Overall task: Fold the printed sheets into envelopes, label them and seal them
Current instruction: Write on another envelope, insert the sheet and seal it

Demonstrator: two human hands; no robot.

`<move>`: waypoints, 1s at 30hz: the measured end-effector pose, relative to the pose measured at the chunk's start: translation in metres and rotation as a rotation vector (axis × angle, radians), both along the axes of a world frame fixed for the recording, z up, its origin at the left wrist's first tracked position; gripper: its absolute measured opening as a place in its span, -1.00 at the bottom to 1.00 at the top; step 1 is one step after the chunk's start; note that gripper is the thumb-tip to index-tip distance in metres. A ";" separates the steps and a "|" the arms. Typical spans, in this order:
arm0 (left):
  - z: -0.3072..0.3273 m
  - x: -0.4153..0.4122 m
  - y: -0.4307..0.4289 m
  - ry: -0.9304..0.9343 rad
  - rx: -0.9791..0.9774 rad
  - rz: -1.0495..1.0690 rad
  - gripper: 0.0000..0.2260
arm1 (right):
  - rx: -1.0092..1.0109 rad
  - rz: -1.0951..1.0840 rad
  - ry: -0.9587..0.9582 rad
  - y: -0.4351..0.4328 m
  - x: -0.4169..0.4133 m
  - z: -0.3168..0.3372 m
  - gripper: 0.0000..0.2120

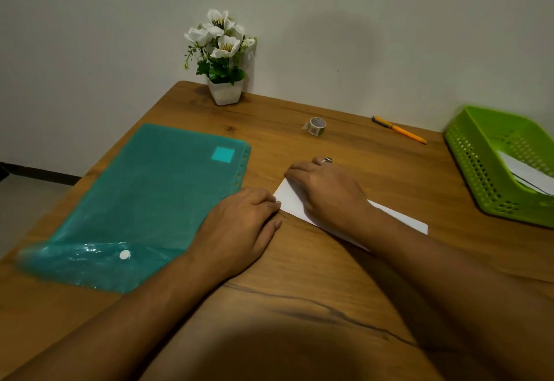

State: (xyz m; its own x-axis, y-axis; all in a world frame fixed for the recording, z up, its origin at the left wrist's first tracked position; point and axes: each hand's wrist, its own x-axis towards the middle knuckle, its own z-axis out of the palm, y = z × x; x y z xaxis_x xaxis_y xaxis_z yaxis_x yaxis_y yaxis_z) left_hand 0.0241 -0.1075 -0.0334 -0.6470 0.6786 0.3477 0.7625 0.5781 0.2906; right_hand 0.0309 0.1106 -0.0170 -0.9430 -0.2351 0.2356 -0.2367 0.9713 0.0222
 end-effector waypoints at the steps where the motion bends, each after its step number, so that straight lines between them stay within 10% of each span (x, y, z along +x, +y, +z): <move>1: 0.000 0.000 0.000 0.000 -0.003 -0.002 -0.73 | -0.008 -0.006 -0.010 0.000 -0.003 0.002 -0.60; 30: -0.001 -0.001 0.001 -0.005 0.002 -0.006 -0.74 | 0.043 0.022 -0.050 -0.030 0.018 0.007 -0.75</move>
State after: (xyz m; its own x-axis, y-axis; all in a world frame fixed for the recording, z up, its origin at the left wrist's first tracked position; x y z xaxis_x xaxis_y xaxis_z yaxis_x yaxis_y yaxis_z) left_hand 0.0233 -0.1063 -0.0348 -0.6444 0.6820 0.3459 0.7647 0.5724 0.2959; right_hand 0.0487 0.0806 -0.0099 -0.9477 -0.2650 0.1777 -0.2600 0.9642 0.0511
